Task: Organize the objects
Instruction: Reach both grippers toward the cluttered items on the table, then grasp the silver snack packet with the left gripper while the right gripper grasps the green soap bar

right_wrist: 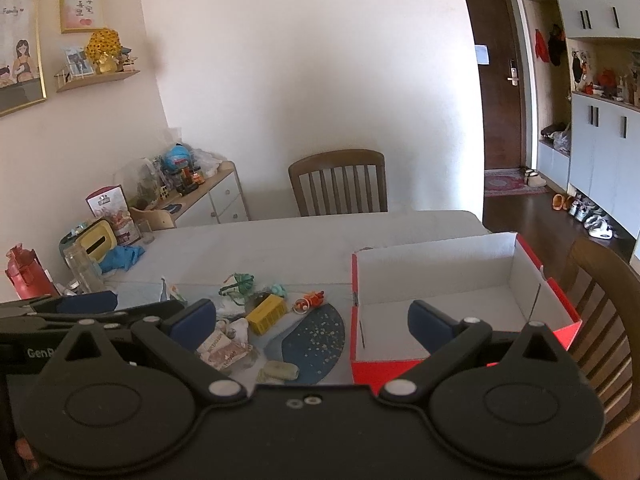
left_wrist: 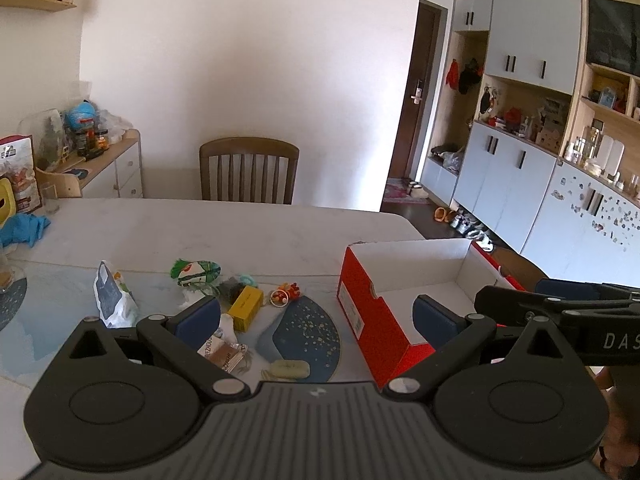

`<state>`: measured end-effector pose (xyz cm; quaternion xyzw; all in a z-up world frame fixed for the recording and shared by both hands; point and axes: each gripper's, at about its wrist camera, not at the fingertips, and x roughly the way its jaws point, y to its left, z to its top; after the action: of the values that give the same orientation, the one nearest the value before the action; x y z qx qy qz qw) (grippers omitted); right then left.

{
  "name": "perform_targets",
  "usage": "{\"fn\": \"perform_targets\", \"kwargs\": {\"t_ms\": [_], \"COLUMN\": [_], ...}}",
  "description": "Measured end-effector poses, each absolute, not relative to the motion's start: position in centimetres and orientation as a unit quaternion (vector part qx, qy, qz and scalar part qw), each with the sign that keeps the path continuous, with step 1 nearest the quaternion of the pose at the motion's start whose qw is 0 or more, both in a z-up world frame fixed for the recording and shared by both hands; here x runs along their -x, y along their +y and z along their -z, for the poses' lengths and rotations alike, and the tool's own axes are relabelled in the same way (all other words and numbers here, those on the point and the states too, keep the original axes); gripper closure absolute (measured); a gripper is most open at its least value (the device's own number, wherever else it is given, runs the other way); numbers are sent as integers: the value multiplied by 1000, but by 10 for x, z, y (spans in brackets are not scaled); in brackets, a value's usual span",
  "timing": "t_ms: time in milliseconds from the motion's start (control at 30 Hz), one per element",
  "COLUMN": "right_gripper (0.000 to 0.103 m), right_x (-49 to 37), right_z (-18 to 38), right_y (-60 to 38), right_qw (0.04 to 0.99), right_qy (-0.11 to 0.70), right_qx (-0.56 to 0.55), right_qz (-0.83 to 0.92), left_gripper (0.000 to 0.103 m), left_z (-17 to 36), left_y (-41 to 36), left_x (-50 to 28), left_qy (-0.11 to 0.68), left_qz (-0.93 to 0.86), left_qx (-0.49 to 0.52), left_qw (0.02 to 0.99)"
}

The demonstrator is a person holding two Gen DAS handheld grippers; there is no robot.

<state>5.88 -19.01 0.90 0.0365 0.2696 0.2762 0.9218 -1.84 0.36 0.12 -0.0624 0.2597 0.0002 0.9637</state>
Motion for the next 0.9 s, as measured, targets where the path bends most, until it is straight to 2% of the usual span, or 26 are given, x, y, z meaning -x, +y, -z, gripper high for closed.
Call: {"fn": "perform_targets", "kwargs": {"t_ms": [533, 700, 900], "right_gripper": [1, 1, 3], "right_x": [-66, -79, -101], "right_z": [2, 22, 58], "right_y": [-148, -124, -88], "right_qw": [912, 903, 881], "right_qy": [275, 300, 344], "right_qx": [6, 21, 46], "right_qz": [-304, -307, -321], "left_gripper": [0, 0, 0], "left_z": [13, 33, 74], "left_y": [41, 77, 107], "left_x": [6, -16, -46], "left_qy": [272, 290, 328], "left_qz": [-28, -54, -53], "left_qx": [97, 100, 55], "left_qw": [957, 950, 942]}}
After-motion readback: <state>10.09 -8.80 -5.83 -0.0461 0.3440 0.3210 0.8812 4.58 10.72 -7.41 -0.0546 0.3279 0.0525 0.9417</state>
